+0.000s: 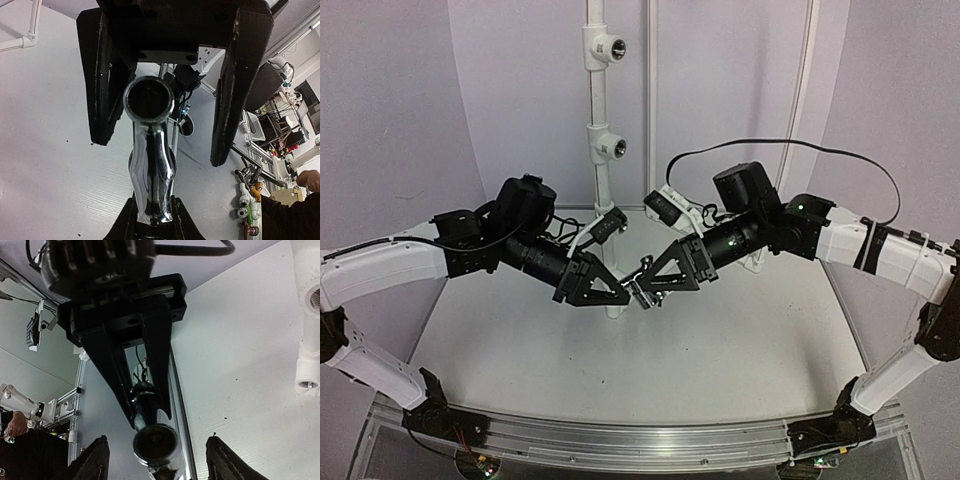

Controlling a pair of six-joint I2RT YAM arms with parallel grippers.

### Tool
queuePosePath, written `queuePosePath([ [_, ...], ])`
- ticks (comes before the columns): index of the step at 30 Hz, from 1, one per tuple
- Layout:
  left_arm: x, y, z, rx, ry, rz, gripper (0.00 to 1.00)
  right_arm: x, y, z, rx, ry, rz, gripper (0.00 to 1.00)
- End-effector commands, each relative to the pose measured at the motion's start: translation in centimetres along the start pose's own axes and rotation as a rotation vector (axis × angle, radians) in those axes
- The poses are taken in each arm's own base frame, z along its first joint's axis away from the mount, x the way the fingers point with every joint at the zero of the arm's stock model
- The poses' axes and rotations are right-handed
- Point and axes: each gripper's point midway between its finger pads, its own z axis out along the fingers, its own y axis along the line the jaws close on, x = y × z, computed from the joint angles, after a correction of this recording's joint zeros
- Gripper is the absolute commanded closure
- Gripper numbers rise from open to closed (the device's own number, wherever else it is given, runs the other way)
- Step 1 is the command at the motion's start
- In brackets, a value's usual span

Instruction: Install the water faucets

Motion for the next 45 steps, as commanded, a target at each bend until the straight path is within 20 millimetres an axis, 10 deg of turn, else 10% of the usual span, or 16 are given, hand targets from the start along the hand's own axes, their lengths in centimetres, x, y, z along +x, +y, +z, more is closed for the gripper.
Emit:
queuePosePath([
  [1,-2.7,-1.6,-0.4,0.045,-0.034,0.094,1.0,-1.2,2.3,-0.1,-0.113,-0.025,-0.047,0.38],
  [26,-3.5,-0.5,-0.7,-0.011,-0.026,0.11,1.0,-0.6,1.8,1.6,-0.208,-0.003,-0.012,0.82],
  [31,-4.0,-0.5,-1.1,-0.024,-0.038,0.122,1.0,-0.4,1.5,1.9,-0.202,0.003,0.0,0.58],
  [40,-4.1,-0.3,-1.4,-0.037,-0.041,0.124,1.0,0.0,1.6,2.3,-0.23,0.02,0.004,0.98],
  [45,-4.5,0.9,-1.9,-0.117,-0.064,0.104,0.95,-0.8,0.3,1.7,-0.084,-0.048,-0.012,1.0],
])
